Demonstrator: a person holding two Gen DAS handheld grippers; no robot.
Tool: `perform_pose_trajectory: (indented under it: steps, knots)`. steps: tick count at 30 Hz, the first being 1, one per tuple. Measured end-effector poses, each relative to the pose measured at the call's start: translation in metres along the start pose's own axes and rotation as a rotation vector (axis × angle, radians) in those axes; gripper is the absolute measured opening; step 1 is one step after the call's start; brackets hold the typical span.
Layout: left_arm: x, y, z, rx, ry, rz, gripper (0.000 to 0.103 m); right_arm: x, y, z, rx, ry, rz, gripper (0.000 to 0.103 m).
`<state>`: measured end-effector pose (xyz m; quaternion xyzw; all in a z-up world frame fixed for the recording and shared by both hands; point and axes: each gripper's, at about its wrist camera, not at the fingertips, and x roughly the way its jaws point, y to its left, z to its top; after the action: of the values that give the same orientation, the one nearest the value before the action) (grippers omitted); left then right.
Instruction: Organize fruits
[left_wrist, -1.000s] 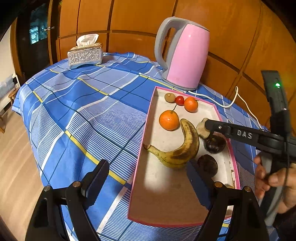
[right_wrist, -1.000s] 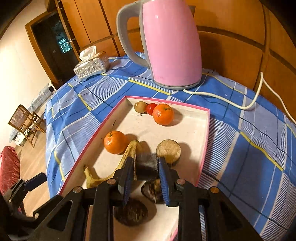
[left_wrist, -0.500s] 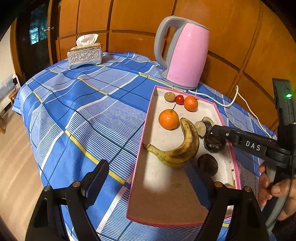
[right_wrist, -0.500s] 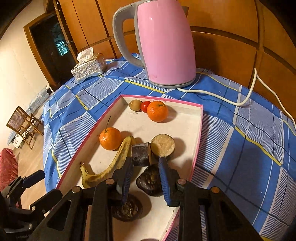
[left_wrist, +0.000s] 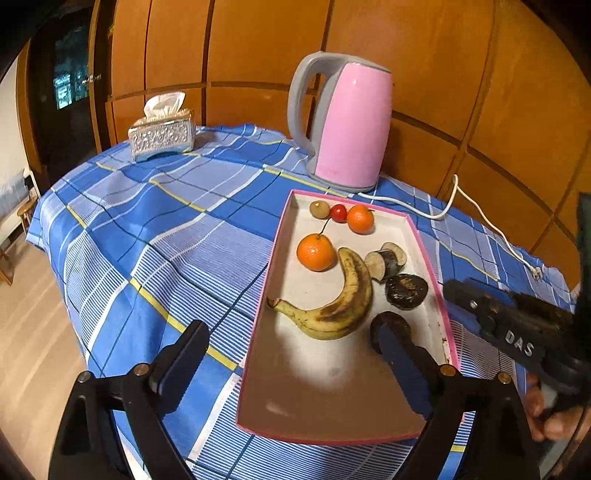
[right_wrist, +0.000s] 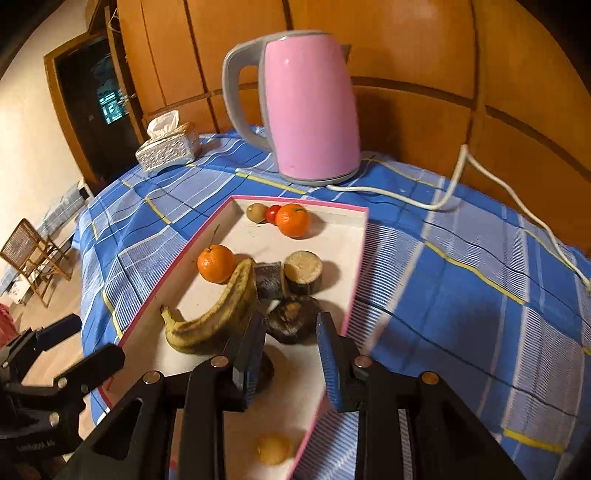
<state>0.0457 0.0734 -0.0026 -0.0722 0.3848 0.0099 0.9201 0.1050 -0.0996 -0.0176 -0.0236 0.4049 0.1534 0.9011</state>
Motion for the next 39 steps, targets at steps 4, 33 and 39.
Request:
perform_pose_trajectory:
  steps: [4,33,39]
  knots:
    - [-0.009,-0.007,-0.002,0.016,-0.02,0.003,0.1,-0.022,-0.007,-0.017,0.044,-0.034,-0.053,0.032]
    - [-0.031,-0.02,-0.018,0.033,-0.096,0.069,0.103,-0.061,-0.005,-0.069,0.108,-0.082,-0.199,0.037]
    - [-0.031,-0.02,-0.018,0.027,-0.098,0.066,0.103,-0.061,0.0,-0.069,0.089,-0.088,-0.2,0.037]
